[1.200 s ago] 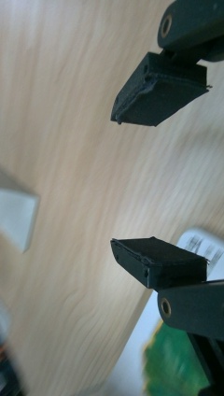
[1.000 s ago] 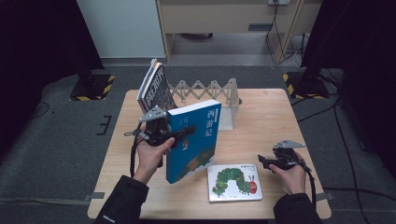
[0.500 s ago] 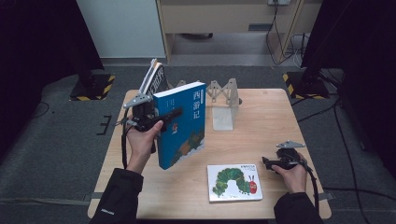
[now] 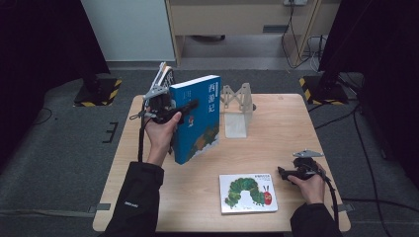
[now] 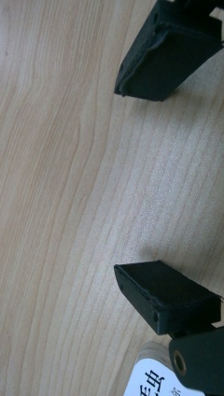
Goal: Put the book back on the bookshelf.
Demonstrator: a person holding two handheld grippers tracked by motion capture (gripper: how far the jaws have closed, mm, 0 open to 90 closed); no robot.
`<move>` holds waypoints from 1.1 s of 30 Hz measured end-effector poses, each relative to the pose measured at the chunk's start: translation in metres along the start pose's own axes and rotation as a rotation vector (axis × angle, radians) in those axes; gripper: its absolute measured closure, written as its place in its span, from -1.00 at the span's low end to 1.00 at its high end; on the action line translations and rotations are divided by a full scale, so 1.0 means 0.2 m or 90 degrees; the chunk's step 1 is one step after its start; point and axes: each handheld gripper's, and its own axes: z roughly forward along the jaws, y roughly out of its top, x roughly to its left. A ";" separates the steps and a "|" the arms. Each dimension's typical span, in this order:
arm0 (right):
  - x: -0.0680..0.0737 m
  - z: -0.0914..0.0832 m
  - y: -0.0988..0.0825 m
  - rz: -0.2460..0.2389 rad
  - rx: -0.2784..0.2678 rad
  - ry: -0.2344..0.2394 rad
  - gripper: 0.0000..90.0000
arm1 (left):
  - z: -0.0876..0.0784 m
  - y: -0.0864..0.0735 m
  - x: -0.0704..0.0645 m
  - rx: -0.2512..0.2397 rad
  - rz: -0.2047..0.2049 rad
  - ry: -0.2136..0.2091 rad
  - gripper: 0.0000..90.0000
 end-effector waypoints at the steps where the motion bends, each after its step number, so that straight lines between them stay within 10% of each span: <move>1: 0.00 0.00 0.00 0.001 -0.005 -0.001 -0.75 | 0.01 0.00 0.00 0.000 0.000 0.005 0.33; 33: -0.01 0.02 -0.02 -0.006 -0.034 0.005 -0.86 | 0.44 0.01 0.12 -0.004 0.002 0.107 0.34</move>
